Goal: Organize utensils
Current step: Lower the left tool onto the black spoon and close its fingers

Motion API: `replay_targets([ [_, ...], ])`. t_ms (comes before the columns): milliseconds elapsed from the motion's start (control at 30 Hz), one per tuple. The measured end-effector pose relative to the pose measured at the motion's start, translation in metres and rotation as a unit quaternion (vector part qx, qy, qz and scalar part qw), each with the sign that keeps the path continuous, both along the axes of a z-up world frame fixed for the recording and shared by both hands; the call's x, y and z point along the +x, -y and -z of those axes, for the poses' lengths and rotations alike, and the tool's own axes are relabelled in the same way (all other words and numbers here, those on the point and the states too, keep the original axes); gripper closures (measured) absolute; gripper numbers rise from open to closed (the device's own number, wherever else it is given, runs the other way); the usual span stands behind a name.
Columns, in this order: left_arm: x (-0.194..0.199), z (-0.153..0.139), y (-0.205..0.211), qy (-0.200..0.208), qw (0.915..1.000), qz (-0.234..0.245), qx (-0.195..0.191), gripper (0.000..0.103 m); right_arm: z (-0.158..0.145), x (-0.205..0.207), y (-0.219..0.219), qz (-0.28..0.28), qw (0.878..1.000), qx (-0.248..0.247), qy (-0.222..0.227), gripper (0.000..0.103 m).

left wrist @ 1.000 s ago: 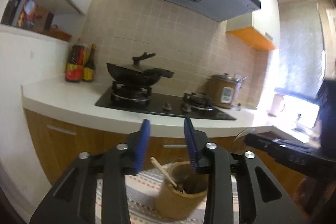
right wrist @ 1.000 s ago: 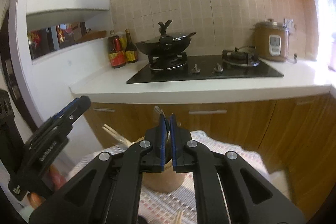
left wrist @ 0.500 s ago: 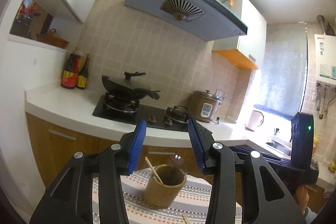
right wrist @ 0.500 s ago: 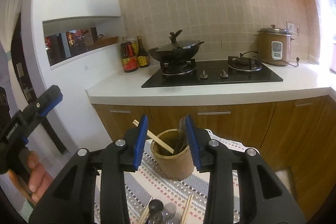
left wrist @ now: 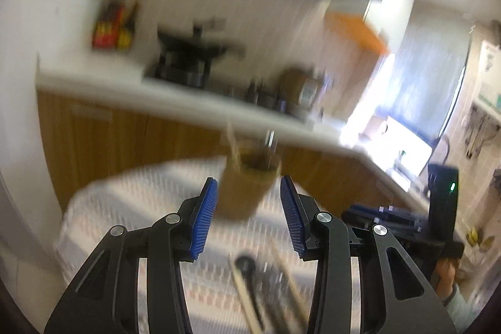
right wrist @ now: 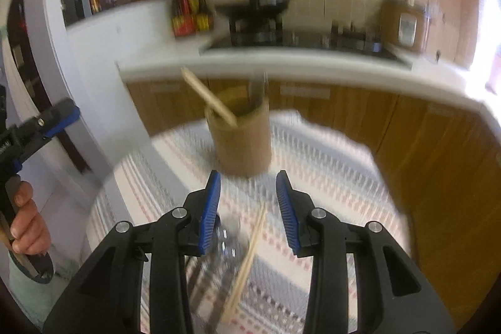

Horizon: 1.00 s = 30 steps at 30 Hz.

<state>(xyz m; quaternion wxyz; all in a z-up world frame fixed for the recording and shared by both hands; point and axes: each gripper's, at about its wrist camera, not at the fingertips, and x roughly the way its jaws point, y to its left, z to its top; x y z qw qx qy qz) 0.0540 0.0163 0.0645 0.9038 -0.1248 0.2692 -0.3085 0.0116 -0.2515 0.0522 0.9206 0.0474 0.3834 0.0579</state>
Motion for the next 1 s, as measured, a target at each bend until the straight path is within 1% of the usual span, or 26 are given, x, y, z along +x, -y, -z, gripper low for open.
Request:
replay_targets([
  [33, 0.006, 0.015, 0.006, -0.024, 0.9996, 0.008, 0.013, 0.064, 0.013, 0.004, 0.001, 0.000, 1.000, 0.007, -0.020, 0.069],
  [67, 0.012, 0.034, 0.017, -0.054, 0.9978, 0.017, 0.034, 0.064, 0.025, 0.007, 0.003, 0.000, 0.999, 0.013, -0.040, 0.069],
  [100, 0.016, 0.045, 0.024, -0.071, 0.9961, 0.026, 0.047, 0.064, 0.034, 0.009, 0.004, 0.000, 0.998, 0.018, -0.054, 0.069],
  [133, 0.020, 0.058, 0.032, -0.088, 0.9934, 0.038, 0.062, 0.064, 0.044, 0.012, 0.005, 0.000, 0.997, 0.024, -0.070, 0.069],
  [167, 0.022, 0.075, 0.045, -0.109, 0.9884, 0.056, 0.090, 0.064, 0.051, 0.013, 0.007, 0.001, 0.996, 0.029, -0.080, 0.069],
  [200, 0.022, 0.084, 0.052, -0.117, 0.9851, 0.060, 0.111, 0.064, 0.060, 0.015, 0.009, 0.002, 0.995, 0.035, -0.094, 0.069],
  [300, 0.016, 0.105, 0.072, -0.124, 0.9758, 0.078, 0.162, 0.064, 0.077, 0.016, 0.012, -0.003, 0.992, 0.044, -0.120, 0.069],
  [400, 0.015, 0.115, 0.083, -0.129, 0.9696, 0.082, 0.191, 0.064, 0.086, 0.020, 0.012, -0.007, 0.990, 0.052, -0.133, 0.069],
  [500, 0.017, 0.121, 0.091, -0.133, 0.9651, 0.086, 0.209, 0.064, 0.091, 0.026, 0.014, -0.004, 0.988, 0.057, -0.140, 0.069],
  [600, 0.017, 0.129, 0.098, -0.135, 0.9565, 0.080, 0.246, 0.064, 0.093, 0.028, 0.018, -0.003, 0.987, 0.068, -0.145, 0.069],
  [667, 0.015, 0.135, 0.100, -0.136, 0.9511, 0.075, 0.267, 0.064, 0.095, 0.028, 0.018, -0.003, 0.987, 0.066, -0.146, 0.069],
  [700, 0.014, 0.138, 0.101, -0.138, 0.9499, 0.079, 0.269, 0.064, 0.096, 0.028, 0.018, -0.004, 0.987, 0.065, -0.146, 0.069],
  [800, 0.013, 0.138, 0.101, -0.144, 0.9524, 0.091, 0.253, 0.063, 0.099, 0.031, 0.018, -0.005, 0.987, 0.068, -0.147, 0.069],
  [900, 0.017, 0.141, 0.110, -0.138, 0.9512, 0.085, 0.262, 0.062, 0.099, 0.036, 0.018, -0.002, 0.987, 0.069, -0.145, 0.069],
  [1000, 0.021, 0.141, 0.113, -0.144, 0.9519, 0.088, 0.256, 0.062, 0.098, 0.041, 0.020, -0.001, 0.988, 0.064, -0.142, 0.069],
])
